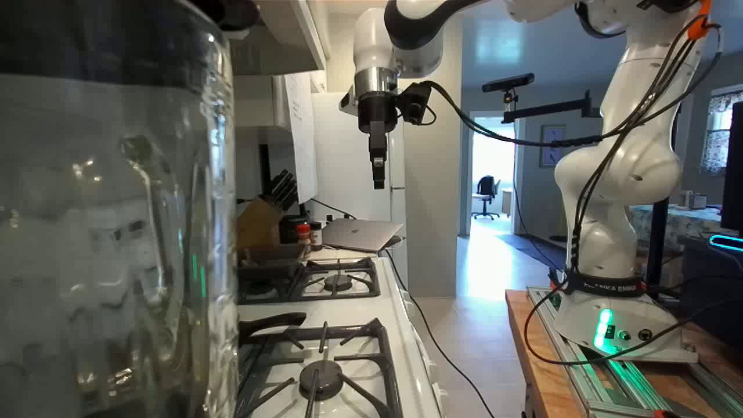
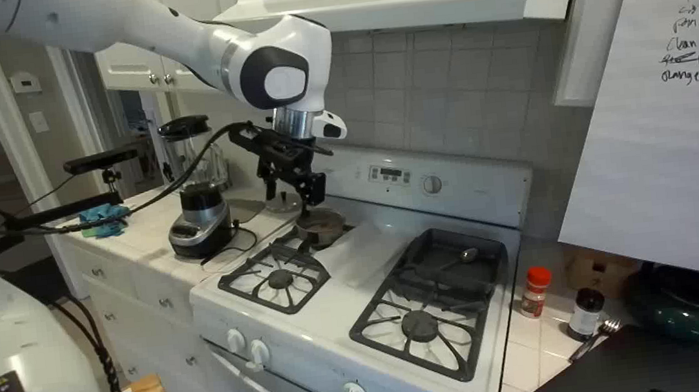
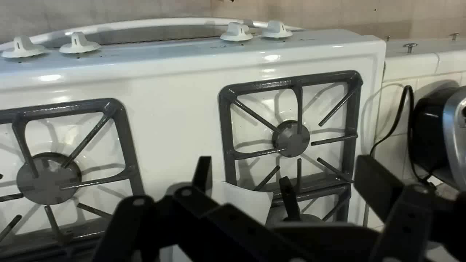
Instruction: Move the tray to the right
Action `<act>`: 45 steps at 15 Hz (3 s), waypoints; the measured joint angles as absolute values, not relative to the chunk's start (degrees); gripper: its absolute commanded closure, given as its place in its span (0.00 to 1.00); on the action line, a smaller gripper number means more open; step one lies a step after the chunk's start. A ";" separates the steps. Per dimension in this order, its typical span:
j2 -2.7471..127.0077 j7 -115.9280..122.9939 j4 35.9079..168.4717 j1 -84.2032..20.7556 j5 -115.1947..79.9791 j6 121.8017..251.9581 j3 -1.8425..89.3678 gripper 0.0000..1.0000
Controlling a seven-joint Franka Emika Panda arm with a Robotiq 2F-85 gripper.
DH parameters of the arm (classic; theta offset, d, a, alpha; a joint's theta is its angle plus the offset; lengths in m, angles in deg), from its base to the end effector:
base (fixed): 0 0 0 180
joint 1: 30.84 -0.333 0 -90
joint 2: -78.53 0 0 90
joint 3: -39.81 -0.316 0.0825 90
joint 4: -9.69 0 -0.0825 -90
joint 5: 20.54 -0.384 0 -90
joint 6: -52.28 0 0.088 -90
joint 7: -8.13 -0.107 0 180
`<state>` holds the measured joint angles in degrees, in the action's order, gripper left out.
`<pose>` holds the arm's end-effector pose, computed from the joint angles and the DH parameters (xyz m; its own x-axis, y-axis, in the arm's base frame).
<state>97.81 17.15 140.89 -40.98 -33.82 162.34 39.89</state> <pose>0.4361 0.0937 0.4837 0.9688 0.2479 -0.0070 0.2405 -0.9460 -0.2173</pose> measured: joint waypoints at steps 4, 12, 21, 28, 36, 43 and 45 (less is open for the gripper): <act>97.81 17.15 140.89 -40.98 -33.82 162.34 39.88 0.00; 92.46 15.31 137.86 -35.91 -31.14 170.27 40.00 0.00; 67.18 24.05 114.28 -33.27 -21.19 178.61 41.74 0.00; 54.64 12.53 105.66 -37.57 -6.21 185.70 40.99 0.00; 47.48 16.66 98.38 -34.56 -11.56 180.01 38.63 0.00; 46.10 16.68 96.41 -34.31 -12.40 178.05 38.23 0.00; 46.00 16.20 96.56 -34.50 -12.25 178.55 38.31 0.00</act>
<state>46.00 16.20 96.56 -34.50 -12.25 178.55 38.31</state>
